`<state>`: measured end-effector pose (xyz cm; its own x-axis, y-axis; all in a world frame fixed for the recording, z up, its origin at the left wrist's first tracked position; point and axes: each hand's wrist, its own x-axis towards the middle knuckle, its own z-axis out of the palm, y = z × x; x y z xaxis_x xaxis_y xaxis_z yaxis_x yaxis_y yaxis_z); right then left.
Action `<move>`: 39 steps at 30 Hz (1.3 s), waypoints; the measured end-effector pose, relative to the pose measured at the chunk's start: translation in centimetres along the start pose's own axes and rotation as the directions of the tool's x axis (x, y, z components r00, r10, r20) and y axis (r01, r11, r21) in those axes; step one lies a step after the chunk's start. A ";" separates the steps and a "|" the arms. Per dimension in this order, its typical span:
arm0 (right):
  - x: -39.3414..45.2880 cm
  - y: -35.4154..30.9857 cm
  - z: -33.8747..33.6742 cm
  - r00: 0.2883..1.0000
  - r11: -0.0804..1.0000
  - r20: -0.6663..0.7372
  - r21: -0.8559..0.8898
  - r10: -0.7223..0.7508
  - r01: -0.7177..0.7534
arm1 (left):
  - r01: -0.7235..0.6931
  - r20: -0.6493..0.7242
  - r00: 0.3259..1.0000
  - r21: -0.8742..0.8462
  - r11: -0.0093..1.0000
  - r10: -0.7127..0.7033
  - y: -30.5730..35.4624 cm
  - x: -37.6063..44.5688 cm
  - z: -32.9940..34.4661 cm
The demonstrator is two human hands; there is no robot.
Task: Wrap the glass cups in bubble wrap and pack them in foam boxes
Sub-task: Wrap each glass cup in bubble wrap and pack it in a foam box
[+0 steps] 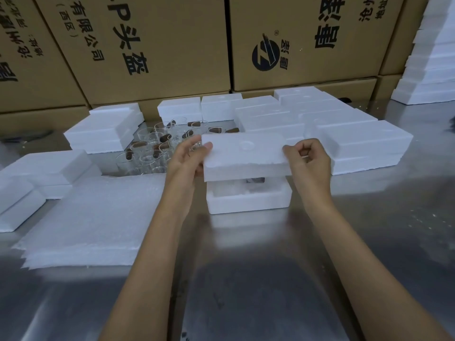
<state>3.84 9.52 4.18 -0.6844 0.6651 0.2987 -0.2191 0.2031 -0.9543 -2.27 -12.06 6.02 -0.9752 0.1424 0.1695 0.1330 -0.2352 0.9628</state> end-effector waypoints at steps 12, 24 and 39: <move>0.6 0.8 -0.5 0.986 0.986 0.107 -0.118 0.129 -0.116 | 0.253 0.053 0.965 0.054 0.966 -0.255 -1.8 0.3 -1.1; 1.2 2.3 -0.7 0.918 0.943 0.229 -0.147 0.325 -0.297 | 0.273 0.166 0.935 0.230 0.934 -0.314 -1.7 0.3 -2.2; 1.1 2.1 -1.6 0.869 0.922 0.323 -0.228 0.375 -0.313 | 0.310 -0.040 0.949 0.294 0.904 -0.313 -1.1 -0.4 -1.5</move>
<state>3.71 11.87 2.46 -0.9015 0.4220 -0.0964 0.1712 0.1431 -0.9748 -2.31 -13.32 4.52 -0.9741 0.1704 -0.1489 -0.1306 0.1139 0.9849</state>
